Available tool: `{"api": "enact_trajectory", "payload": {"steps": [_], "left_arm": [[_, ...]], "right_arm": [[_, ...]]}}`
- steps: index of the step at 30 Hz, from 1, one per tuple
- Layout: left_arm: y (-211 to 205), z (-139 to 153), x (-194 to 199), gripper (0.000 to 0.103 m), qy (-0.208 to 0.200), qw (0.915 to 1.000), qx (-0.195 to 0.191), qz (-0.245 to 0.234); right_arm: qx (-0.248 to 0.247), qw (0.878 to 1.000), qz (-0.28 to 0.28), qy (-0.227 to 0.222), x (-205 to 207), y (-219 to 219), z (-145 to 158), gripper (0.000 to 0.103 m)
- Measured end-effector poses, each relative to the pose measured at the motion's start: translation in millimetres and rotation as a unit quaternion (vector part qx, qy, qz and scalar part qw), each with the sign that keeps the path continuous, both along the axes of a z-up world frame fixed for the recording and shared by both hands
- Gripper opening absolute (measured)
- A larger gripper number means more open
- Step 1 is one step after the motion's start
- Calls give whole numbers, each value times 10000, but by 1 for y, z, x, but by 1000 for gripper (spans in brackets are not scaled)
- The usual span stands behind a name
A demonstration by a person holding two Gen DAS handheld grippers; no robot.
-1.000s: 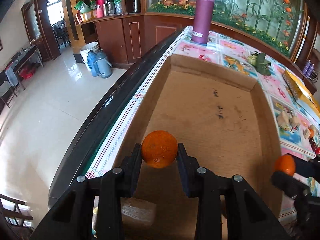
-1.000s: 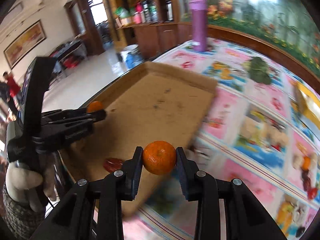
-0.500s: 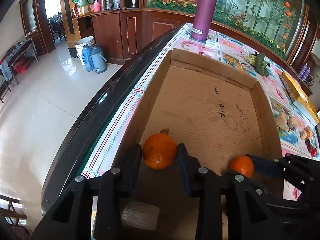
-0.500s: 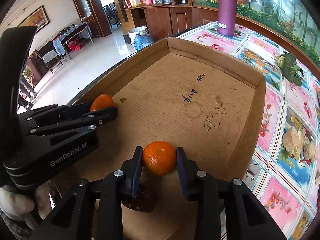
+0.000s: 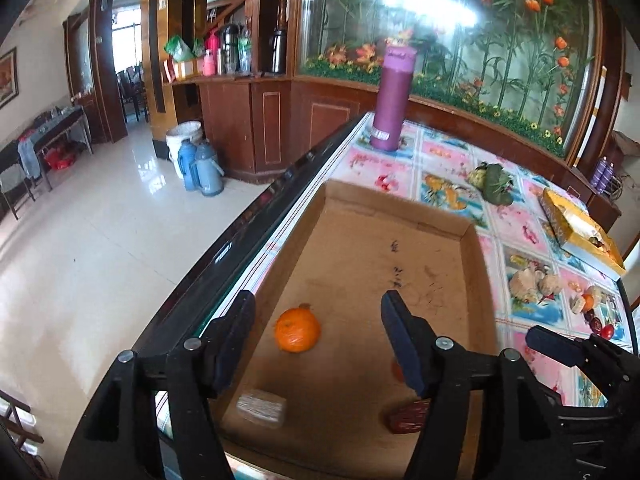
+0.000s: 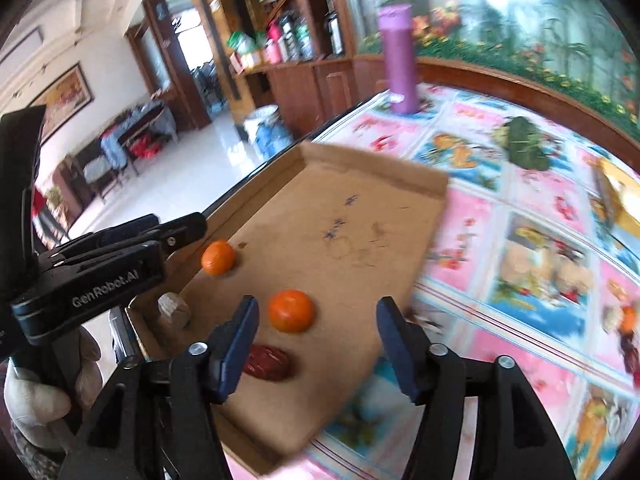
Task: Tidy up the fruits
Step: 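Move both grippers back toward the dark plum and beige cakes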
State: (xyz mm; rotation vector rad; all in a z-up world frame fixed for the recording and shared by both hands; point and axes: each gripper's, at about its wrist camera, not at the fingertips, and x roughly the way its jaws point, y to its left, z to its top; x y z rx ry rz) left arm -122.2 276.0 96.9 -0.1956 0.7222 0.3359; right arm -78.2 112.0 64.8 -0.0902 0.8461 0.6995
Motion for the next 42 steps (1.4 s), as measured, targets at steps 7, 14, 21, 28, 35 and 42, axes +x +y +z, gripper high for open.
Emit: {"api": "enact_trajectory", "payload": {"steps": [7, 14, 21, 28, 35, 42], "left_arm": [[-51, 23, -11, 71, -265, 9978, 480, -380], [-96, 32, -12, 73, -274, 9928, 904, -731], [-121, 27, -4, 76, -129, 9898, 996, -1014], [-119, 7, 14, 76, 219, 9912, 617, -1150], [-149, -14, 41, 76, 461, 9847, 431, -1625], [-198, -31, 74, 76, 741, 9714, 164, -2252]], "right_arm": [[230, 9970, -704, -216, -19, -66, 9, 76], [421, 9911, -1250, -153, -24, -121, 7, 76], [536, 9827, -1765, -183, -27, -178, 5, 76], [288, 9583, -2786, -567, -37, -272, 14, 81], [232, 9317, -3626, -40, -47, -362, -9, 81], [346, 9340, -3539, 336, -43, -375, -28, 80]]}}
